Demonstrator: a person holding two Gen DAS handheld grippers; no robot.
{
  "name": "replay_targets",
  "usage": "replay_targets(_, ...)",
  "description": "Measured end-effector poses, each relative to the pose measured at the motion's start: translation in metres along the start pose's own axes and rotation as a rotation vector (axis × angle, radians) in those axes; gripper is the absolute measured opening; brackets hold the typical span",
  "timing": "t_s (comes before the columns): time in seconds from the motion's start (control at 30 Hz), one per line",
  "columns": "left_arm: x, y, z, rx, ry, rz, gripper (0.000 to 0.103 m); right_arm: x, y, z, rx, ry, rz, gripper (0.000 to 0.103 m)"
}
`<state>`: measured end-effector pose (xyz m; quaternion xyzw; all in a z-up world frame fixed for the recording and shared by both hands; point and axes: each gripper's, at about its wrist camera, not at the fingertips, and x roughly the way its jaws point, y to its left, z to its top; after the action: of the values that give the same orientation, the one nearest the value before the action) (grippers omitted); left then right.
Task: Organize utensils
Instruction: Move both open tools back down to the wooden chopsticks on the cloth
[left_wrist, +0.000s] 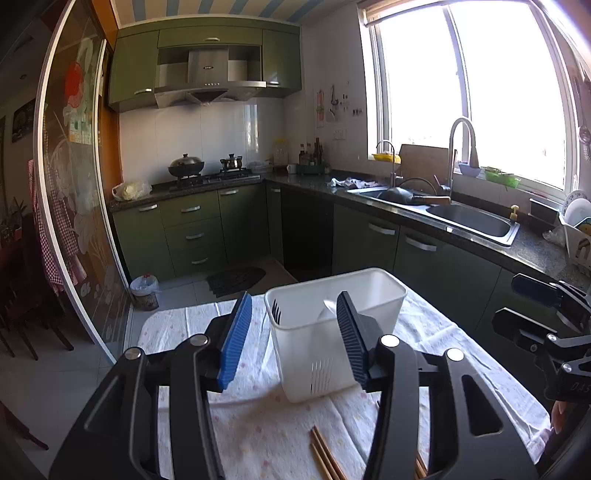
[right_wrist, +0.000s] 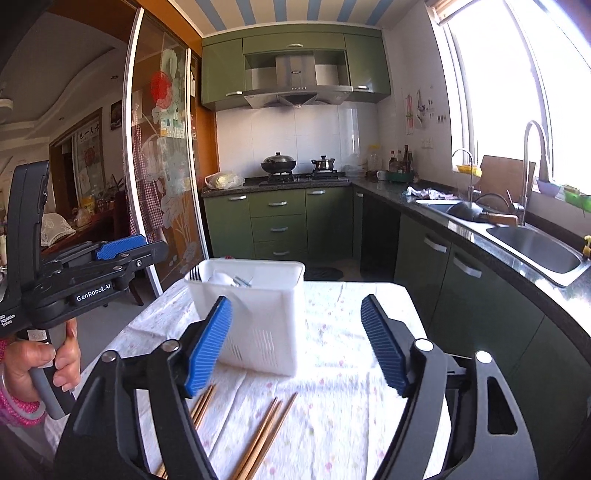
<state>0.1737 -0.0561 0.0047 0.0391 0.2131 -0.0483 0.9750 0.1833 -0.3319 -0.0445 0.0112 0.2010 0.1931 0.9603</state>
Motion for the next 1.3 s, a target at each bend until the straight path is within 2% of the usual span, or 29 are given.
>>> replay_targets(0.07, -0.004, 0.000, -0.013, -0.004, 0.067, -0.013, 0.054, -0.014, 0.000, -0.011, 0.001, 0.020, 0.000, 0.087)
replay_targets(0.17, -0.006, 0.004, -0.032, -0.026, 0.159, -0.029, 0.059, -0.035, 0.002, -0.024, -0.012, 0.000, -0.001, 0.098)
replay_targets(0.27, -0.010, 0.009, -0.047, -0.054, 0.196, -0.026, 0.063, -0.047, 0.005, -0.029, -0.014, -0.018, 0.015, 0.098)
replay_targets(0.33, -0.015, 0.011, -0.054, -0.066, 0.189, -0.006, 0.069, -0.053, 0.005, -0.031, 0.019, -0.045, 0.033, 0.098)
replay_targets(0.4, -0.021, 0.013, -0.060, -0.074, 0.177, 0.012, 0.071, -0.054, 0.003, -0.032, 0.055, -0.060, 0.040, 0.098)
replay_targets(0.5, -0.020, 0.011, -0.064, -0.063, 0.215, 0.002, 0.071, -0.041, 0.003, -0.031, 0.078, 0.041, 0.064, 0.098)
replay_targets(0.6, -0.005, 0.014, -0.069, -0.093, 0.351, -0.052, 0.071, -0.035, 0.002, -0.036, 0.080, 0.105, 0.064, 0.098)
replay_targets(0.7, 0.018, 0.017, -0.079, -0.126, 0.520, -0.099, 0.071, -0.030, 0.000, -0.037, 0.087, 0.119, 0.041, 0.098)
replay_targets(0.73, 0.026, 0.017, -0.083, -0.137, 0.571, -0.109, 0.068, -0.029, -0.002, -0.037, 0.093, 0.128, 0.038, 0.098)
replay_targets(0.8, 0.041, 0.014, -0.095, -0.162, 0.674, -0.131, 0.053, -0.025, -0.005, -0.037, 0.104, 0.147, 0.044, 0.098)
replay_targets(0.87, 0.054, 0.011, -0.108, -0.183, 0.770, -0.144, 0.033, -0.023, -0.006, -0.039, 0.103, 0.159, 0.046, 0.098)
replay_targets(0.9, 0.058, 0.010, -0.114, -0.188, 0.808, -0.141, 0.031, -0.023, -0.006, -0.040, 0.096, 0.165, 0.045, 0.098)
replay_targets(1.07, 0.067, 0.006, -0.127, -0.208, 0.900, -0.119, 0.029, -0.018, -0.009, -0.043, 0.088, 0.183, 0.047, 0.098)
replay_targets(1.17, 0.069, 0.002, -0.125, -0.212, 0.900, -0.116, 0.029, -0.016, -0.011, -0.045, 0.098, 0.187, 0.055, 0.098)
replay_targets(1.3, 0.078, -0.004, -0.124, -0.192, 0.912, -0.076, 0.029, -0.017, -0.010, -0.047, 0.096, 0.190, 0.066, 0.098)
